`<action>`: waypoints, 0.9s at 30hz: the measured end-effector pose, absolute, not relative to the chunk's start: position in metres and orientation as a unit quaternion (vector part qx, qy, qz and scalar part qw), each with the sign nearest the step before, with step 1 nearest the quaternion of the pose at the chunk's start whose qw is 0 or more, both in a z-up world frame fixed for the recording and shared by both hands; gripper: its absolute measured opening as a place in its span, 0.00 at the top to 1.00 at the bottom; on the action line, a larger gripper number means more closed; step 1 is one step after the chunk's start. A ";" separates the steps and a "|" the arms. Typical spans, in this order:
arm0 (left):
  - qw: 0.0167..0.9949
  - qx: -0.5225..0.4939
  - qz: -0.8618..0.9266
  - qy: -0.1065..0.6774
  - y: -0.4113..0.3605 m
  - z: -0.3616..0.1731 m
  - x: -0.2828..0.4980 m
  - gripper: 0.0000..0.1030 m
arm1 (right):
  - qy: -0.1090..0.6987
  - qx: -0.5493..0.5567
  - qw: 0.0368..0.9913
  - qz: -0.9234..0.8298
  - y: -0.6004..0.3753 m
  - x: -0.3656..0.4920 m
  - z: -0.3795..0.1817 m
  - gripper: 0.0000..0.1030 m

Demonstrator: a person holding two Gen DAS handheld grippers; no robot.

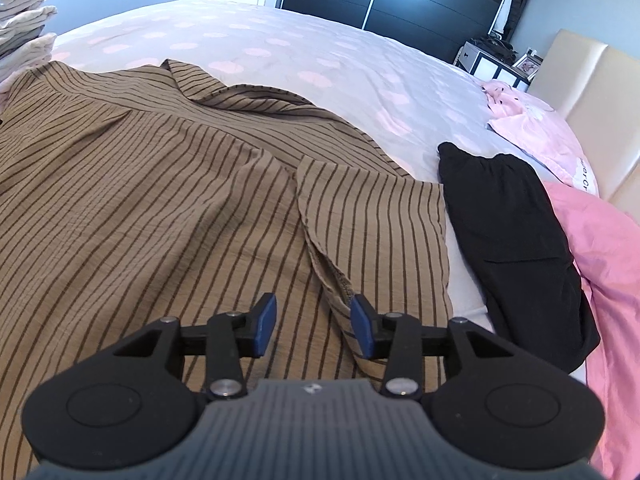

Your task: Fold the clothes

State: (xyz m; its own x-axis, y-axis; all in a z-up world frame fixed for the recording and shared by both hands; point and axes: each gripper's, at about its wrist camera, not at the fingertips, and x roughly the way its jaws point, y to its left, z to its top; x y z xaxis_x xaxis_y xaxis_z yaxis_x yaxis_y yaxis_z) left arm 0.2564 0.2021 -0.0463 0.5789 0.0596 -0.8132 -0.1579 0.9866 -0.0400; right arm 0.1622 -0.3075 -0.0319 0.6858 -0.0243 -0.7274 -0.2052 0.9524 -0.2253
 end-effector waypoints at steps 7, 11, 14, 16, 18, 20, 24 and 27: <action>0.904 -0.091 0.042 0.416 0.198 -0.023 0.255 1.00 | 0.392 -0.154 0.905 0.057 -0.307 0.166 -0.033 0.56; 0.917 -0.095 0.045 0.384 0.188 -0.004 0.257 1.00 | 0.384 -0.159 0.907 0.066 -0.303 0.165 -0.029 0.55; 0.923 -0.101 0.034 0.369 0.177 0.006 0.262 1.00 | 0.377 -0.156 0.910 0.069 -0.300 0.165 -0.024 0.55; 0.928 -0.099 0.026 0.359 0.168 0.011 0.264 1.00 | 0.373 -0.155 0.912 0.070 -0.299 0.164 -0.021 0.54; 0.933 -0.079 0.014 0.350 0.155 0.015 0.265 1.00 | 0.370 -0.153 0.914 0.070 -0.299 0.164 -0.018 0.54; 0.935 -0.052 0.000 0.352 0.140 0.017 0.267 1.00 | 0.368 -0.151 0.915 0.071 -0.299 0.164 -0.015 0.54; 0.938 -0.039 0.025 0.344 0.136 0.018 0.266 1.00 | 0.361 -0.149 0.918 0.071 -0.300 0.163 -0.011 0.52; 0.929 -0.049 0.069 0.361 0.157 0.014 0.265 0.92 | 0.360 -0.148 0.918 0.073 -0.301 0.162 -0.011 0.49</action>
State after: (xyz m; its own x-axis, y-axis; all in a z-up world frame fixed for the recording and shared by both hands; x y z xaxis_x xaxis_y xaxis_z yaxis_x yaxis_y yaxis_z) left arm 0.2655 0.1570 0.0142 0.7296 0.0933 -0.6775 -0.1635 0.9857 -0.0404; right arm 0.1618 -0.3010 -0.0111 0.7297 0.0272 -0.6832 -0.2403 0.9457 -0.2191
